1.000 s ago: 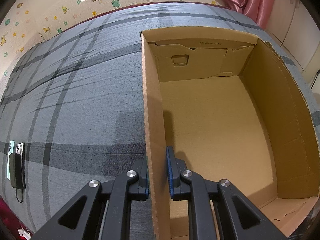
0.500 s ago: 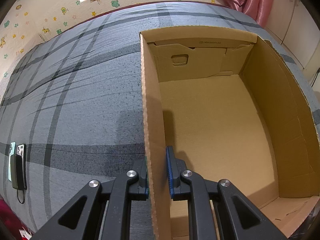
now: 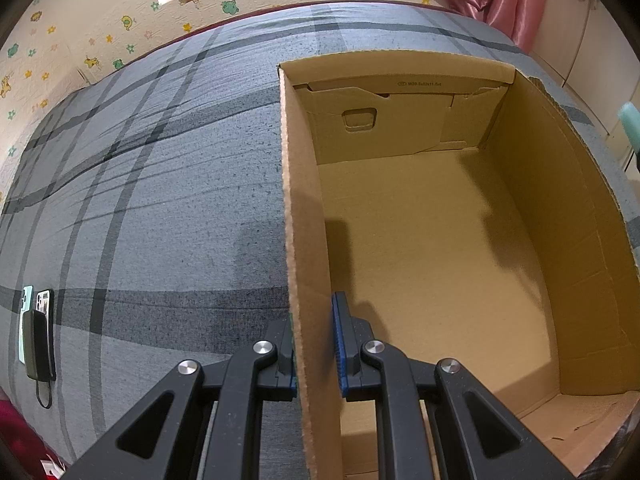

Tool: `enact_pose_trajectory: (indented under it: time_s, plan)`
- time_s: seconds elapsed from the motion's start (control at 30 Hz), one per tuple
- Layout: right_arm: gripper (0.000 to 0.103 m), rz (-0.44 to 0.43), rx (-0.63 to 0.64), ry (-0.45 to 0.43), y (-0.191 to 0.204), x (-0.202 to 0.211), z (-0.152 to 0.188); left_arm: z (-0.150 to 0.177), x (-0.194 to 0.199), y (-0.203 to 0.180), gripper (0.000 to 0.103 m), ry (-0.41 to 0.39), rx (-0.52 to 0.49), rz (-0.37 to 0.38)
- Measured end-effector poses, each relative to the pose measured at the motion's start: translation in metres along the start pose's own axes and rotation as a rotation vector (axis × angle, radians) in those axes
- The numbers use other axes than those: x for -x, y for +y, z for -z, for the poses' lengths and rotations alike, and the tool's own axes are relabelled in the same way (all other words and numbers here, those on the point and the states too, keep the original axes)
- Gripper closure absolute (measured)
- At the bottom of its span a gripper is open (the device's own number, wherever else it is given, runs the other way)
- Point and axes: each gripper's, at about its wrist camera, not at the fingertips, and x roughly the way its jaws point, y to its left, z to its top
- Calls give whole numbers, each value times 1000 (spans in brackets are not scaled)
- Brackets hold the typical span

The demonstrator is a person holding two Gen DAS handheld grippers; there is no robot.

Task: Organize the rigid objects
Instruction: 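Lift the bottle with the right tool and carry it over the box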

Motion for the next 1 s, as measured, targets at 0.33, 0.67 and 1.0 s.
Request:
enact_pose_trajectory:
  time_s: [0.33, 0.67, 1.0]
  plan:
    - [76, -50, 49, 29, 44, -28, -12, -1, 0, 1, 89, 4, 3, 3]
    - [76, -82, 80, 79, 77, -67, -9, -1, 0, 0, 89, 3, 4, 2]
    - [76, -99, 68, 183, 91, -117, -3, -1, -1, -1, 89, 5, 1, -7]
